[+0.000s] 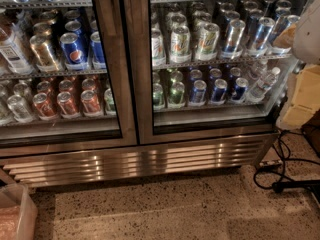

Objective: Open right fridge door

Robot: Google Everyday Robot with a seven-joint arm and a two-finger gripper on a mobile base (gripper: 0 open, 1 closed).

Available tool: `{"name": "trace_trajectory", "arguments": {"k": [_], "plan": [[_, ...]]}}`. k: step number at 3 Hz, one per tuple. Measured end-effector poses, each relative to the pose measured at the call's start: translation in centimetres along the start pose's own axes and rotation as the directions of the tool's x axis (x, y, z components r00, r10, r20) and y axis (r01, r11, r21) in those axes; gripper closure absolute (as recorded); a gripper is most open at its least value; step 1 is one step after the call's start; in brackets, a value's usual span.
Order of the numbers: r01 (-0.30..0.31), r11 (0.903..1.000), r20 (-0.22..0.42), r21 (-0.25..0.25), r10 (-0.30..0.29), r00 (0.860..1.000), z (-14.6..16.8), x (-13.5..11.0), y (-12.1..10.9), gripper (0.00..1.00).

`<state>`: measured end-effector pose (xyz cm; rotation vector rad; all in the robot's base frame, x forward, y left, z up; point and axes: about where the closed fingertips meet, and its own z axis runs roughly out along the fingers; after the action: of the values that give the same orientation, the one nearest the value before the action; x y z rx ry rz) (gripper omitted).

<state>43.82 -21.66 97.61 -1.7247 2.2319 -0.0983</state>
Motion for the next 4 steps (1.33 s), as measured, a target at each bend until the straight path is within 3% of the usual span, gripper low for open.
{"name": "trace_trajectory", "arguments": {"k": [1,2,3,4], "plan": [[0.0,1.0,0.0,0.0,0.0,1.0,0.0,0.0,0.0,0.0],[-0.012,0.9999,0.119,0.009,0.011,0.993,1.1,-2.2,-0.9,0.0],[-0.019,0.9996,0.301,0.02,0.013,0.954,2.4,-5.5,-2.6,0.0],[-0.005,1.0,0.477,0.001,0.004,0.879,3.0,-8.8,-3.8,0.0]]}}
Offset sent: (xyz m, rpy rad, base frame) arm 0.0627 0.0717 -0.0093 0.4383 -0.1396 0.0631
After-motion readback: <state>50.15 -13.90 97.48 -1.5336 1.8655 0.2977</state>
